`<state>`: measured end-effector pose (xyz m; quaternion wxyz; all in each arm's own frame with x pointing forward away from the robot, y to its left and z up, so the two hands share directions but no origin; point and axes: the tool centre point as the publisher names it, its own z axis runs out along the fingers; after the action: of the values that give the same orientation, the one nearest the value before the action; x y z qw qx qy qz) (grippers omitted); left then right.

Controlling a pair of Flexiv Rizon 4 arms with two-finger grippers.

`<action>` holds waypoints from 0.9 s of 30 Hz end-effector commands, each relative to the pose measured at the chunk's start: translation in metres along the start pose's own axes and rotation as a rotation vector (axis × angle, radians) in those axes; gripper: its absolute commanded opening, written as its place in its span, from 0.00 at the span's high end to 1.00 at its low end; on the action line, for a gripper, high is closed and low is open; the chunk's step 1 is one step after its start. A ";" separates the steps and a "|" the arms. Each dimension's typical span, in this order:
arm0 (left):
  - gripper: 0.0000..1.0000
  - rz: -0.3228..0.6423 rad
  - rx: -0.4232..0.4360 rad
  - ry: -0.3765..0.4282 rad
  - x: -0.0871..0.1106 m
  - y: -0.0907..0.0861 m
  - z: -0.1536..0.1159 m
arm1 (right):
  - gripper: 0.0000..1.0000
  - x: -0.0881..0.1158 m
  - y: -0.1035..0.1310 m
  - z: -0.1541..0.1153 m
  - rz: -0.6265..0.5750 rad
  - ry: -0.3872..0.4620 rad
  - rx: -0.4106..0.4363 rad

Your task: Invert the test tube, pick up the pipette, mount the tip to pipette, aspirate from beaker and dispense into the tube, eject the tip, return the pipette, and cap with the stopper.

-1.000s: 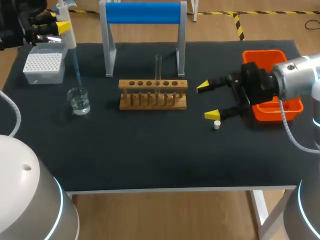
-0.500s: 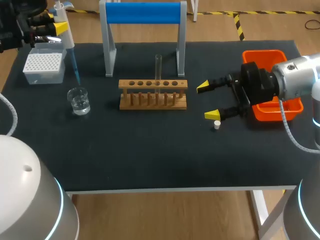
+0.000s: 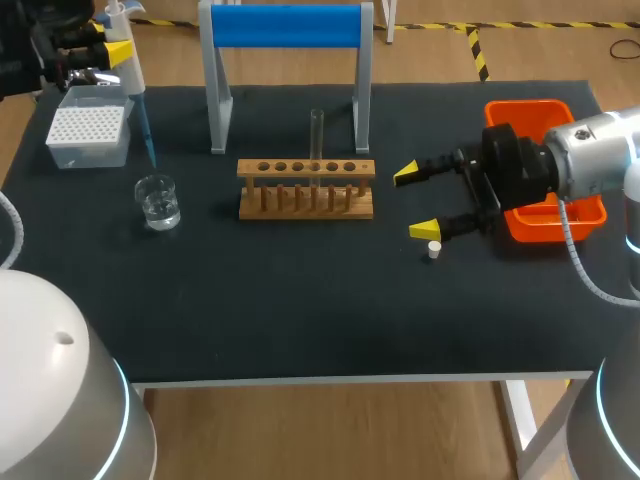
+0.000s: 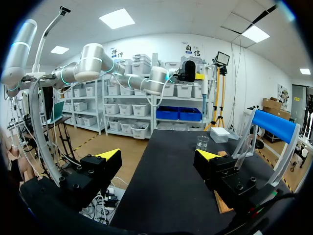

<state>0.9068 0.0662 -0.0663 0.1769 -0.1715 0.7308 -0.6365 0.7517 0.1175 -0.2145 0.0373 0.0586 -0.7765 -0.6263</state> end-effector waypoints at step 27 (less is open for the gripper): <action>1.00 0.001 0.001 0.000 0.000 0.000 0.000 | 0.00 -0.009 0.004 0.040 0.034 -0.064 0.060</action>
<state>0.9064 0.0668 -0.0663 0.1764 -0.1713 0.7314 -0.6361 0.7555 0.1388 -0.2161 0.0261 0.0331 -0.7923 -0.6087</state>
